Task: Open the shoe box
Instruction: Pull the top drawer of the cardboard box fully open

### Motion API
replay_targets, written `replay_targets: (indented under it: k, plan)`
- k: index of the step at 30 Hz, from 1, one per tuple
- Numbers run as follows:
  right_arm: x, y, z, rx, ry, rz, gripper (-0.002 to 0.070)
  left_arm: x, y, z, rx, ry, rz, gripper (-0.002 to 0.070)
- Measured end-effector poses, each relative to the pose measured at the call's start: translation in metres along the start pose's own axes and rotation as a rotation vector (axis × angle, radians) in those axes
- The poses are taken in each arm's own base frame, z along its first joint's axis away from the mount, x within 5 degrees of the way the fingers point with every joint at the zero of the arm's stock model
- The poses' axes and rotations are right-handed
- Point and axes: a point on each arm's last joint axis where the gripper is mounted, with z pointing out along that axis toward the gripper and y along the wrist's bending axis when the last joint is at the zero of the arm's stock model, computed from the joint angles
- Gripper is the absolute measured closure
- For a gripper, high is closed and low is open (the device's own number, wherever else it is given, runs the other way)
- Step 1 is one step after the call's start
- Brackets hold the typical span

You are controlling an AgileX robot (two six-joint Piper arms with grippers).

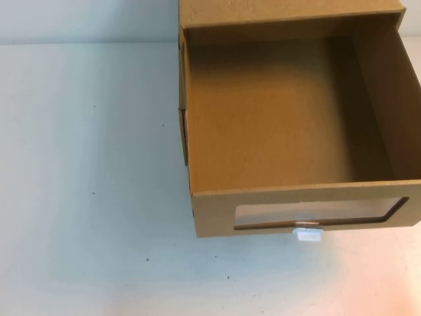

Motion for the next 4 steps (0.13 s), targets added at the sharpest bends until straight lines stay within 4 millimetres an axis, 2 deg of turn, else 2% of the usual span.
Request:
replay_targets:
  k: [4]
  plan:
    - [0.0, 0.0, 0.0, 0.0, 0.0, 0.0, 0.0689, 0.0, 0.0, 0.0, 0.0, 0.0, 0.0, 0.0679]
